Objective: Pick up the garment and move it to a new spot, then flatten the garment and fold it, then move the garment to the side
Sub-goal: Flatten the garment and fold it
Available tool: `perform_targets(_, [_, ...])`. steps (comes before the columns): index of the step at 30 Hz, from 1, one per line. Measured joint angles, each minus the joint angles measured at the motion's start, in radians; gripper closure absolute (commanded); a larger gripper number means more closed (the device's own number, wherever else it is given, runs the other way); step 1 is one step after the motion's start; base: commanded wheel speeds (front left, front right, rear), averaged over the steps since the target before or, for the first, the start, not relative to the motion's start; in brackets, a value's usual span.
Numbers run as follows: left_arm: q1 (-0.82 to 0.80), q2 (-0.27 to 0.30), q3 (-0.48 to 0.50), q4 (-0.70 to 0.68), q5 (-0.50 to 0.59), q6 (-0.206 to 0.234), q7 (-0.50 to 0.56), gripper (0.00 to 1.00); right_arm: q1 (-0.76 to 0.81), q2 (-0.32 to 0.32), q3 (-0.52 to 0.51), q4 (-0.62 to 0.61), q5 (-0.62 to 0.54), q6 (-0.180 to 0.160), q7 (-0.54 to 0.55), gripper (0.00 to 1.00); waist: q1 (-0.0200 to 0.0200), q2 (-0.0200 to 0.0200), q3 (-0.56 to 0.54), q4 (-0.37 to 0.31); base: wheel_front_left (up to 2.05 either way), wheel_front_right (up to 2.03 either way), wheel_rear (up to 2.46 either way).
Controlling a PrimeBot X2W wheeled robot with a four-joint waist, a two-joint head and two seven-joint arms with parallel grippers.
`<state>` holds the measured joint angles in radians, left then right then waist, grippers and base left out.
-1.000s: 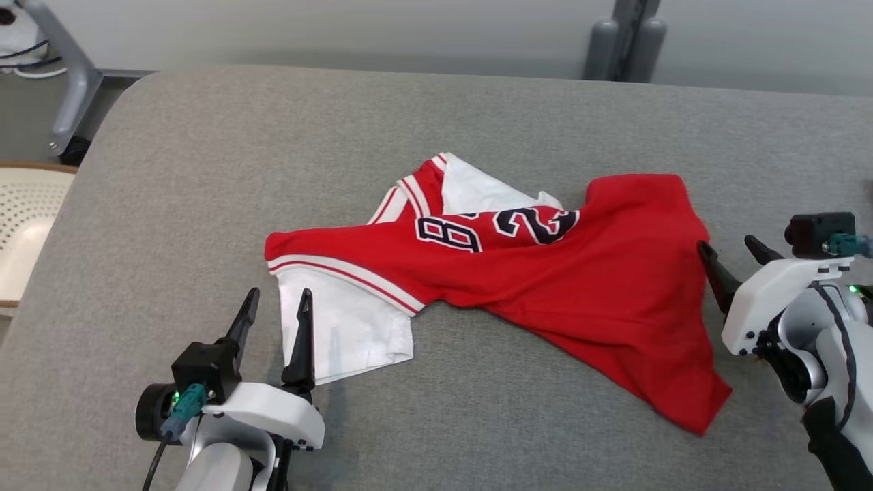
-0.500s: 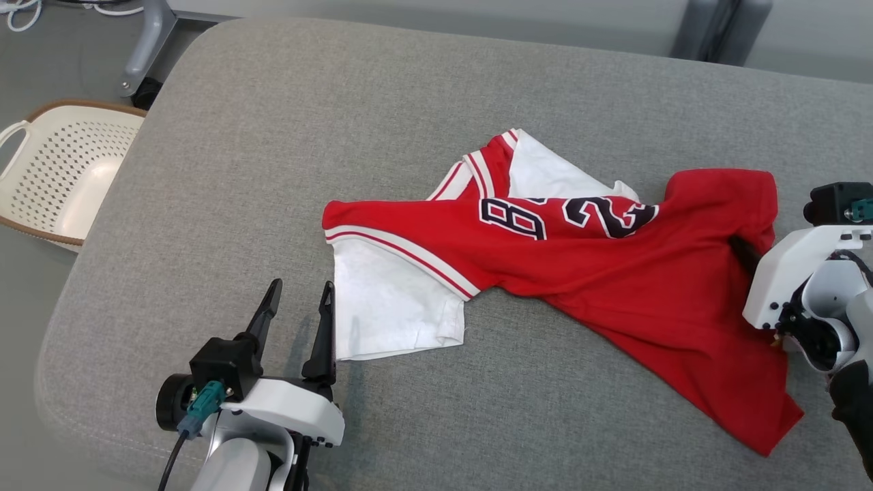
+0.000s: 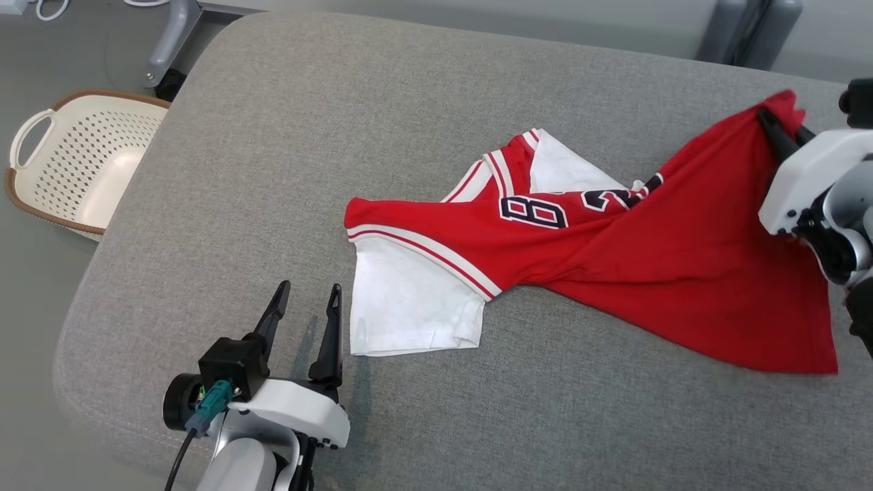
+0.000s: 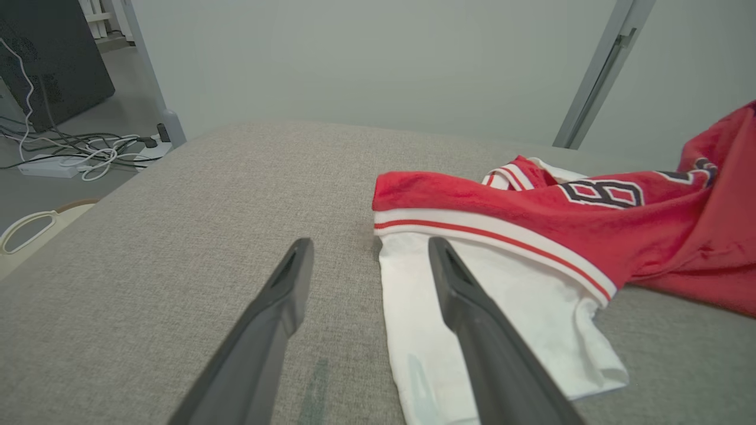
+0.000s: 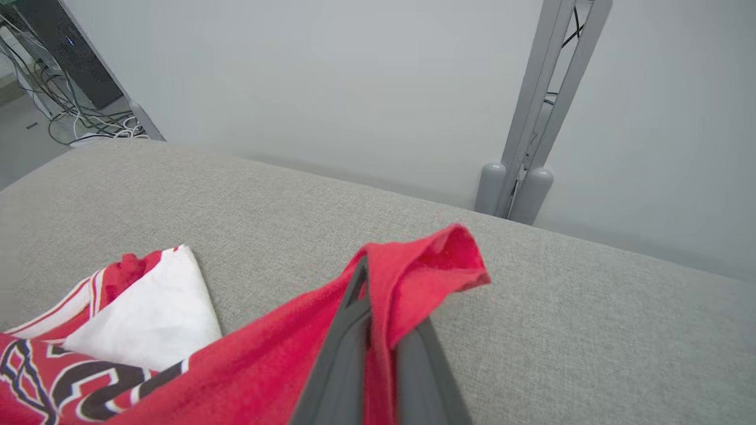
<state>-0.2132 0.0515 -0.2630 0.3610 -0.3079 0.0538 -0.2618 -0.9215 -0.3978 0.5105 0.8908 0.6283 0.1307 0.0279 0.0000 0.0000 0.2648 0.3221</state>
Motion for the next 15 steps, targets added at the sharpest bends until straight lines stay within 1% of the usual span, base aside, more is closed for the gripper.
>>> perform_targets(8, [0.000, -0.002, -0.003, 0.006, 0.009, -0.006, 0.000, 0.00, -0.136, 0.036, 0.069, 0.006, 0.004, 0.000, -0.127, 1.00, 0.0000, 0.0000, -0.013, -0.013, 0.00, 0.00, 0.00])
perform_targets(12, [0.000, -0.002, -0.004, 0.008, 0.009, -0.008, 0.000, 0.00, -0.155, 0.061, 0.095, -0.001, 0.034, 0.000, -0.162, 1.00, 0.0001, 0.0000, -0.021, -0.022, 0.00, 0.00, 0.00])
perform_targets(15, [0.001, -0.002, -0.008, 0.009, 0.009, -0.007, 0.000, 0.00, -0.136, 0.067, 0.147, -0.026, 0.063, 0.000, -0.176, 1.00, 0.0000, 0.0000, -0.031, -0.030, 0.00, 0.00, 0.00])
